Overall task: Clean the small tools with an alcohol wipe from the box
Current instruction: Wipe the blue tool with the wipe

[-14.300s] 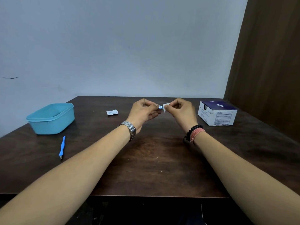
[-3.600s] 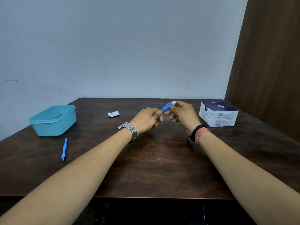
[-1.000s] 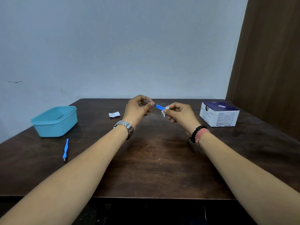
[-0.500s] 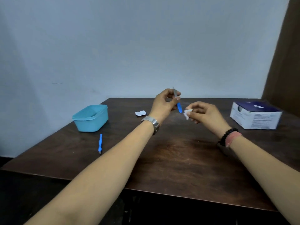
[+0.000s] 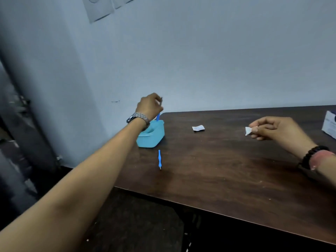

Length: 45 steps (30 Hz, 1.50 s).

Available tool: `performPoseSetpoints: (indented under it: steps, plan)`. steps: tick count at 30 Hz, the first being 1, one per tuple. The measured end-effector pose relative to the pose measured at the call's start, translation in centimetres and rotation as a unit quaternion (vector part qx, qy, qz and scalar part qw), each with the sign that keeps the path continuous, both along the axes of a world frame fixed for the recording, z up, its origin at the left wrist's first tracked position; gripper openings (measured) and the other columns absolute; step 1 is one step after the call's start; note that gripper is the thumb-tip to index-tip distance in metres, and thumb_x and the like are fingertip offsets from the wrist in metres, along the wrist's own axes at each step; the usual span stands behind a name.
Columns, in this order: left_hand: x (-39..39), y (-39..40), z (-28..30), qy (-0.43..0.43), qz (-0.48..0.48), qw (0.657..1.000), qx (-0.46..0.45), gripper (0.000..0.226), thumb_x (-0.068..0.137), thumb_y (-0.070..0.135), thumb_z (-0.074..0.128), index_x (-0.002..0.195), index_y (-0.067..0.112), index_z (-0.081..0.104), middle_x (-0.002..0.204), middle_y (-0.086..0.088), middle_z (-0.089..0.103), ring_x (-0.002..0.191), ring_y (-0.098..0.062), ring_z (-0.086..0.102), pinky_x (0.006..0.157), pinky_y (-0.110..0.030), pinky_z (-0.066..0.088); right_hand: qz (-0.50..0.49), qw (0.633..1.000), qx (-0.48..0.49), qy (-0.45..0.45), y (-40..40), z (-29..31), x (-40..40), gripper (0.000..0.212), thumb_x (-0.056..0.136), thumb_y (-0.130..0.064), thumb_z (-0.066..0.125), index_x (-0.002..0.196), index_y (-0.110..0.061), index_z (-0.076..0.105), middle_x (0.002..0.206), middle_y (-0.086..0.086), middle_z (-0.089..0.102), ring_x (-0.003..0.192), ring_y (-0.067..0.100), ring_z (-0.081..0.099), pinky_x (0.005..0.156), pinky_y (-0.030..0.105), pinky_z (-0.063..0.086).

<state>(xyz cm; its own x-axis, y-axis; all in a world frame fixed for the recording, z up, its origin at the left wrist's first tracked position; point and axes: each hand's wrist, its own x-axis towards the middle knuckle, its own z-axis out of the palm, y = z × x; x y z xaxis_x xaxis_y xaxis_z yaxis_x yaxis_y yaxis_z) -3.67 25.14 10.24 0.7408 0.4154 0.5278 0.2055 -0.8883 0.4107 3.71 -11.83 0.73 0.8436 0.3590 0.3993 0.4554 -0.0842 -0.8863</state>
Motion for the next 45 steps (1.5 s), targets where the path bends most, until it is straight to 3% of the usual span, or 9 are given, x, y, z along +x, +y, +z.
performPoseSetpoints:
  steps: [7, 11, 16, 22, 24, 28, 35, 40, 45]
  plan:
    - [-1.3, 4.0, -2.8, 0.150, 0.043, 0.988, 0.012, 0.031, 0.075, 0.025, 0.075, 0.103, 0.025, 0.062, 0.106, -0.005, 0.068, 0.101, -0.020, 0.062, 0.078, -0.029, 0.047, -0.026, 0.998, -0.051, -0.018, -0.2, -0.1, -0.2, 0.004, 0.086, -0.003, 0.068, 0.084, -0.006, 0.071, 0.079, 0.014, 0.073, 0.060, 0.002, 0.064, 0.058, 0.011, 0.053]
    - [-1.3, 3.6, -3.1, 0.138, 0.039, 0.989, 0.039, 0.028, 0.080, 0.034, 0.069, 0.106, 0.025, 0.062, 0.108, -0.005, 0.067, 0.102, -0.023, 0.061, 0.080, -0.030, 0.047, -0.064, 0.994, -0.067, -0.056, -0.4, 0.1, -0.4, 0.003, 0.083, -0.014, 0.074, 0.080, -0.015, 0.074, 0.078, -0.002, 0.074, 0.070, 0.007, 0.064, 0.061, 0.006, 0.050]
    - [-3.7, -0.3, -1.9, 0.115, 0.018, 0.984, 0.137, 0.015, 0.088, 0.036, 0.059, 0.097, 0.025, 0.063, 0.102, -0.003, 0.066, 0.095, -0.028, 0.061, 0.075, -0.033, 0.048, -0.050, 0.994, -0.071, -0.064, -0.2, 0.4, -0.6, 0.003, 0.083, -0.012, 0.073, 0.082, -0.014, 0.072, 0.076, 0.001, 0.073, 0.061, 0.001, 0.061, 0.057, 0.008, 0.050]
    - [-7.2, -4.4, -3.5, 0.340, 0.011, 0.913, 0.224, 0.035, 0.084, 0.046, 0.066, 0.095, 0.013, 0.065, 0.070, 0.003, 0.051, 0.081, -0.022, 0.060, 0.061, -0.028, 0.045, -0.034, 0.995, -0.068, -0.060, 0.0, 0.2, -0.8, 0.006, 0.084, -0.006, 0.071, 0.086, -0.011, 0.070, 0.068, 0.002, 0.071, 0.056, -0.002, 0.060, 0.053, 0.007, 0.048]
    - [-7.2, -4.6, -4.6, 0.363, 0.026, 0.907, 0.212, 0.040, 0.080, 0.046, 0.071, 0.100, 0.012, 0.065, 0.076, 0.001, 0.054, 0.086, -0.024, 0.063, 0.063, -0.029, 0.045, -0.033, 0.996, -0.059, -0.055, -0.1, 0.1, -0.6, 0.008, 0.084, 0.000, 0.070, 0.088, -0.007, 0.068, 0.075, 0.008, 0.070, 0.055, -0.003, 0.061, 0.053, 0.008, 0.049]
    - [-6.6, -4.7, -5.8, 0.334, 0.037, 0.918, 0.211, 0.038, 0.079, 0.029, 0.073, 0.111, 0.012, 0.062, 0.110, -0.009, 0.060, 0.097, -0.029, 0.063, 0.074, -0.034, 0.052, -0.026, 0.997, -0.056, -0.046, -0.1, 0.1, -0.4, 0.014, 0.083, 0.003, 0.069, 0.090, -0.007, 0.067, 0.084, 0.009, 0.069, 0.055, -0.002, 0.062, 0.056, 0.008, 0.051]
    - [-4.3, -7.2, -6.3, 0.259, -0.036, 0.947, 0.188, 0.021, 0.081, 0.023, 0.061, 0.092, 0.006, 0.065, 0.093, -0.014, 0.066, 0.088, -0.031, 0.062, 0.065, -0.032, 0.043, -0.039, 0.996, -0.063, -0.045, -0.3, 0.0, 0.0, 0.016, 0.084, -0.004, 0.071, 0.092, -0.018, 0.068, 0.090, 0.008, 0.069, 0.077, 0.018, 0.063, 0.061, 0.014, 0.051]
    - [-0.6, -11.8, -4.8, 0.123, -0.167, 0.978, 0.029, 0.016, 0.086, 0.022, 0.057, 0.088, 0.013, 0.071, 0.077, -0.001, 0.068, 0.077, -0.020, 0.062, 0.070, -0.028, 0.048, -0.065, 0.995, -0.060, -0.048, -0.4, -0.2, 0.2, 0.017, 0.085, -0.006, 0.070, 0.088, -0.023, 0.068, 0.084, 0.002, 0.071, 0.077, 0.013, 0.063, 0.074, 0.023, 0.048]
    - [4.8, -16.6, -4.0, 0.033, -0.284, 0.940, -0.189, 0.011, 0.089, 0.016, 0.061, 0.095, 0.015, 0.070, 0.086, 0.003, 0.068, 0.078, -0.010, 0.066, 0.065, -0.017, 0.053, -0.063, 0.998, 0.005, -0.022, -0.6, 0.1, 0.4, 0.025, 0.088, 0.004, 0.061, 0.083, -0.020, 0.066, 0.082, 0.003, 0.069, 0.061, 0.000, 0.061, 0.053, 0.012, 0.047]
